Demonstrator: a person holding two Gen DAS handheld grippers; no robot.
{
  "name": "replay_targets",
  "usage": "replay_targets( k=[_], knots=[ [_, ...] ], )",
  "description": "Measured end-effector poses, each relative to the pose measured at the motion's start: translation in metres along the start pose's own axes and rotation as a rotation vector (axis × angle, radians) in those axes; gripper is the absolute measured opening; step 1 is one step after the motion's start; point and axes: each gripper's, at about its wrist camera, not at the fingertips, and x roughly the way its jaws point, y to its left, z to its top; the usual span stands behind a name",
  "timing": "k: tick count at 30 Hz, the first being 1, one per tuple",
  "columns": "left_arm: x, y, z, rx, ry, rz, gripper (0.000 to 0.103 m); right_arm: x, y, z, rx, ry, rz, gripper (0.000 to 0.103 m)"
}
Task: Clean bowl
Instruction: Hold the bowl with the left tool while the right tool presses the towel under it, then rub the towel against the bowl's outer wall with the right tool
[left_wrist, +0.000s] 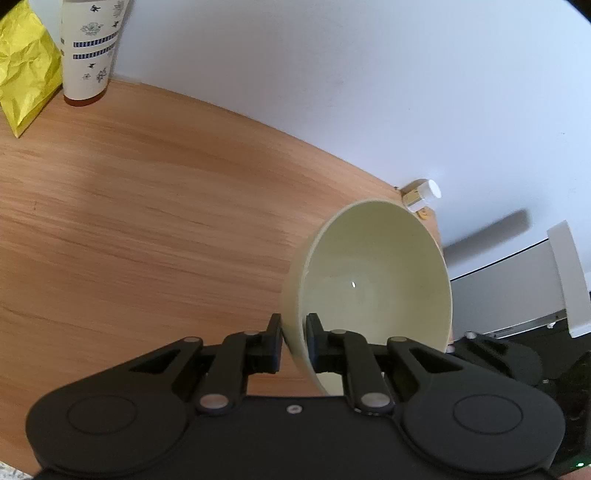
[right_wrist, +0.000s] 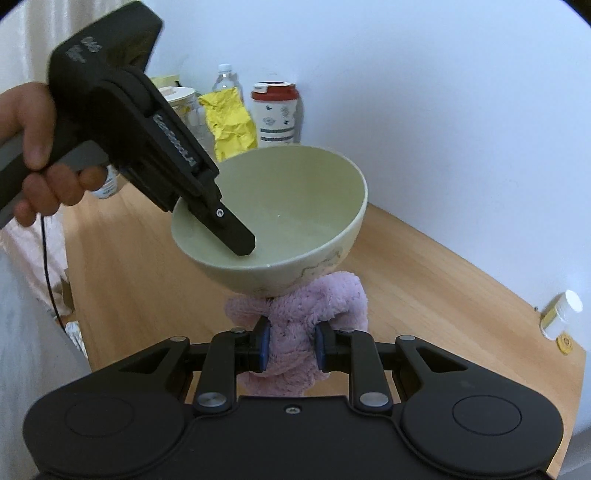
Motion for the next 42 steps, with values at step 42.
replay_targets(
  k=[42],
  knots=[
    [-0.002, 0.015, 0.01, 0.142, 0.145, -0.027, 0.01, 0.01, 0.003, 0.017, -0.441, 0.085, 0.087, 0.026]
  ],
)
